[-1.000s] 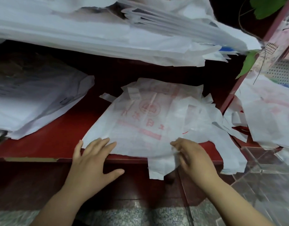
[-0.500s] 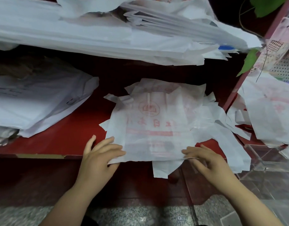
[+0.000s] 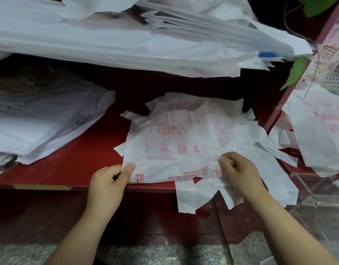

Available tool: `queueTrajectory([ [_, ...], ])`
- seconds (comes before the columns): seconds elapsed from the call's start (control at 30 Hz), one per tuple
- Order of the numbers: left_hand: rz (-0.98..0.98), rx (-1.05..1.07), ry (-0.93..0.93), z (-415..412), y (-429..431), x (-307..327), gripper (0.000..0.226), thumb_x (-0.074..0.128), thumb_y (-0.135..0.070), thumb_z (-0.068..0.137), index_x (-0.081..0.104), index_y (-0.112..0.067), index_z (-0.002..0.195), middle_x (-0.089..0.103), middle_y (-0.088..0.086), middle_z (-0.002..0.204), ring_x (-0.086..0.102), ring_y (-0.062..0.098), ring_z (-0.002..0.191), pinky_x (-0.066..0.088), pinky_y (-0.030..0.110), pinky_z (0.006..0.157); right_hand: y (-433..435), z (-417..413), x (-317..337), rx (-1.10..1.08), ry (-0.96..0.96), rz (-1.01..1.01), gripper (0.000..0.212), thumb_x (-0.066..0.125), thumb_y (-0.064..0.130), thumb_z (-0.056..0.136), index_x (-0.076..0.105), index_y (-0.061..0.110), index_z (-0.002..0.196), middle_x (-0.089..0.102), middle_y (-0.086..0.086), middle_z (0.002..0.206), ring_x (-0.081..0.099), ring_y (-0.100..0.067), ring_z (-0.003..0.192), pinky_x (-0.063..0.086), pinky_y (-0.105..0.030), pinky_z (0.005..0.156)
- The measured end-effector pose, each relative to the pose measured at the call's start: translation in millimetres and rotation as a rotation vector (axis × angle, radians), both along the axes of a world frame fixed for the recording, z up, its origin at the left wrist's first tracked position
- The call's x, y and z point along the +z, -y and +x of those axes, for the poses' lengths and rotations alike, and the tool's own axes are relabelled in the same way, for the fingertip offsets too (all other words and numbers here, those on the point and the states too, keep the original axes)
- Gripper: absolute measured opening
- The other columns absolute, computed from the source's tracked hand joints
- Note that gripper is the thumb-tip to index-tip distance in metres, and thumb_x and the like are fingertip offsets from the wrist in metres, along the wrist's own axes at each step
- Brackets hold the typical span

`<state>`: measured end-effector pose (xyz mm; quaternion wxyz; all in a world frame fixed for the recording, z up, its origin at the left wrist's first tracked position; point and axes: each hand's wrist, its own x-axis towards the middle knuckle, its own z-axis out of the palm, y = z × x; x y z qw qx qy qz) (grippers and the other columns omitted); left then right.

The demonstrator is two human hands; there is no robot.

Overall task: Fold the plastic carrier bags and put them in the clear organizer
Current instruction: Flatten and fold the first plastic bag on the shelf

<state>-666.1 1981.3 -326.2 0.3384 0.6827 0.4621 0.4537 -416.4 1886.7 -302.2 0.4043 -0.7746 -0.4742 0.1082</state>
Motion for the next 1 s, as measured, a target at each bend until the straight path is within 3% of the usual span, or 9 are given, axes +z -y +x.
queueTrajectory([
  [0.07, -0.004, 0.014, -0.019, -1, -7, -1, 0.069, 0.066, -0.058, 0.069, 0.059, 0.010, 0.063, 0.053, 0.019, 0.060, 0.048, 0.025, 0.061, 0.044, 0.041, 0.078, -8, 1, 1, -0.034, 0.074, -0.050, 0.016, 0.052, 0.022, 0.091, 0.059, 0.018, 0.076, 0.060, 0.004, 0.068, 0.050, -0.013, 0.065, 0.036, -0.021, 0.057],
  [0.17, 0.068, 0.111, -0.175, 0, -10, -1, 0.050, 0.068, -0.032, 0.079, 0.042, -0.001, 0.048, 0.036, 0.007, 0.047, 0.036, 0.021, 0.049, 0.040, 0.047, 0.089, -15, 4, 1, -0.054, 0.225, -0.149, 0.017, 0.053, 0.027, 0.091, 0.066, 0.017, 0.084, 0.068, 0.000, 0.079, 0.054, -0.016, 0.072, 0.033, -0.013, 0.055],
  [0.27, 0.175, 0.193, -0.386, 1, -12, 2, 0.044, 0.069, -0.029, 0.080, 0.044, -0.021, 0.044, 0.027, -0.009, 0.036, 0.036, 0.013, 0.042, 0.023, 0.026, 0.086, -19, 5, 1, -0.044, 0.365, -0.195, 0.020, 0.054, 0.029, 0.090, 0.069, 0.015, 0.093, 0.070, 0.001, 0.081, 0.058, -0.018, 0.074, 0.028, -0.009, 0.054],
  [0.47, 0.330, 0.299, -0.540, -1, -14, -3, 0.034, 0.063, -0.040, 0.080, 0.068, -0.012, 0.098, 0.059, -0.003, 0.065, 0.057, 0.024, 0.069, 0.020, 0.032, 0.083, -24, 2, 3, -0.074, 0.410, -0.251, 0.030, 0.057, 0.035, 0.088, 0.059, 0.017, 0.112, 0.046, 0.011, 0.062, 0.050, -0.016, 0.070, 0.031, -0.021, 0.066],
  [0.63, 0.712, -0.197, -0.623, 33, 14, -2, 0.049, 0.025, -0.045, 0.096, 0.061, -0.016, 0.112, 0.067, 0.005, 0.108, 0.050, 0.018, 0.109, 0.025, 0.038, 0.099, -28, 0, 4, -0.097, 0.421, -0.289, 0.033, 0.053, 0.036, 0.090, 0.055, 0.019, 0.119, 0.053, 0.007, 0.068, 0.051, -0.016, 0.072, 0.033, -0.022, 0.068],
  [0.8, 0.420, -0.343, -0.981, 43, 14, -10, 0.083, -0.001, -0.061, 0.092, 0.067, -0.018, 0.113, 0.064, 0.005, 0.118, 0.061, 0.020, 0.110, 0.036, 0.039, 0.099, -34, 3, 5, -0.105, 0.440, -0.341, 0.029, 0.047, 0.033, 0.093, 0.054, 0.020, 0.118, 0.066, -0.002, 0.088, 0.059, -0.020, 0.084, 0.036, -0.024, 0.066],
  [0.87, 0.384, -0.317, -1.055, 43, 11, -3, 0.102, -0.020, -0.074, 0.074, 0.047, -0.027, 0.135, 0.037, 0.007, 0.144, 0.042, 0.021, 0.131, 0.031, 0.044, 0.106, -35, 2, 6, -0.115, 0.482, -0.389, 0.029, 0.043, 0.031, 0.095, 0.051, 0.018, 0.119, 0.066, -0.005, 0.094, 0.060, -0.022, 0.087, 0.037, -0.025, 0.065],
  [0.93, 0.334, -0.337, -1.112, 44, 10, 0, 0.123, -0.039, -0.080, 0.039, 0.004, -0.038, 0.147, -0.010, -0.006, 0.149, 0.001, 0.020, 0.144, 0.003, 0.044, 0.114, -36, 1, 8, -0.150, 0.554, -0.411, 0.030, 0.040, 0.029, 0.096, 0.046, 0.015, 0.122, 0.066, -0.007, 0.094, 0.058, -0.024, 0.083, 0.037, -0.028, 0.067],
  [1.0, 0.281, -0.369, -1.124, 44, 9, 0, 0.122, -0.038, -0.081, 0.038, 0.003, -0.041, 0.146, -0.006, -0.005, 0.152, 0.002, 0.022, 0.144, 0.004, 0.045, 0.114, -33, -4, 11, -0.203, 0.665, -0.285, 0.034, 0.041, 0.026, 0.096, 0.045, 0.012, 0.126, 0.065, -0.009, 0.100, 0.058, -0.027, 0.088, 0.039, -0.033, 0.075],
])
